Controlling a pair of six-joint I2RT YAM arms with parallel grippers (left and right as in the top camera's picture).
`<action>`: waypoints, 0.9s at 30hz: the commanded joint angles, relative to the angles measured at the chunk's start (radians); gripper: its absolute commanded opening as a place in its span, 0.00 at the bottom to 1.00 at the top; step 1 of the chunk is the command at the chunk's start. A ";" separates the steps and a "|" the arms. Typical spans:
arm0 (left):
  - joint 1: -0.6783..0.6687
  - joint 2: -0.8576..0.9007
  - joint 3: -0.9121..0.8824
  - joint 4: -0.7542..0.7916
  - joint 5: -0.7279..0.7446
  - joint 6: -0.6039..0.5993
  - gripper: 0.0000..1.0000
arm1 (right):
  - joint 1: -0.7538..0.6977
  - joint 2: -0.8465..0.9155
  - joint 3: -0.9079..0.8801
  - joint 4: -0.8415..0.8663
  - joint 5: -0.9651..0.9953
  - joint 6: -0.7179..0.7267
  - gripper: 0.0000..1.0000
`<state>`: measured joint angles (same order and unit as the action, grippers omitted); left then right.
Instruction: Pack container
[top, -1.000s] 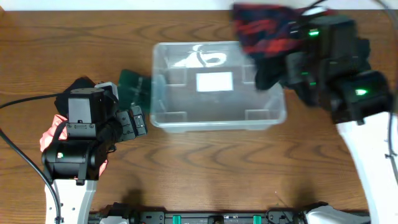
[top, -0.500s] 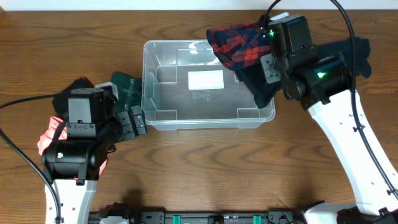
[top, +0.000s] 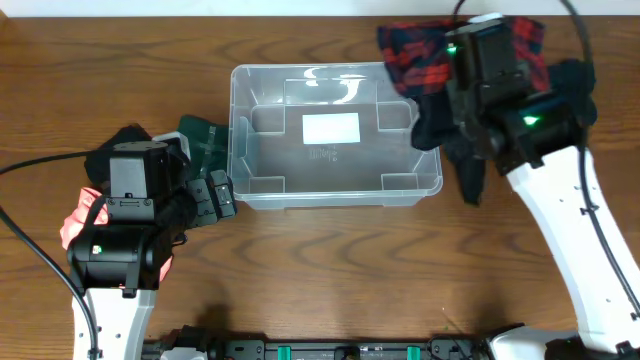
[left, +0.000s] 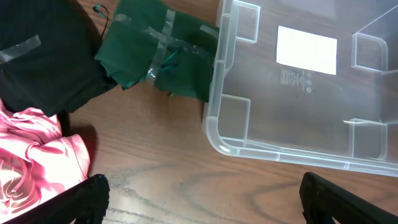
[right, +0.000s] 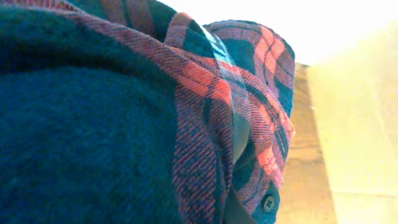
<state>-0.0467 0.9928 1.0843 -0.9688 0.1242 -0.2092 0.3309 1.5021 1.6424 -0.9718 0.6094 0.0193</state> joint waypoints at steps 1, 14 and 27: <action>0.004 0.001 0.010 -0.002 -0.001 0.005 0.98 | -0.084 -0.117 0.032 0.021 0.136 0.027 0.01; 0.004 0.001 0.010 -0.002 -0.001 0.005 0.98 | -0.470 -0.179 0.032 -0.035 0.087 -0.107 0.01; 0.004 0.001 0.010 -0.009 -0.001 0.005 0.98 | -0.509 0.000 -0.124 -0.062 -0.042 0.027 0.01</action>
<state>-0.0467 0.9928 1.0843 -0.9710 0.1242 -0.2092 -0.1802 1.4685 1.5627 -1.0538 0.5617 -0.0307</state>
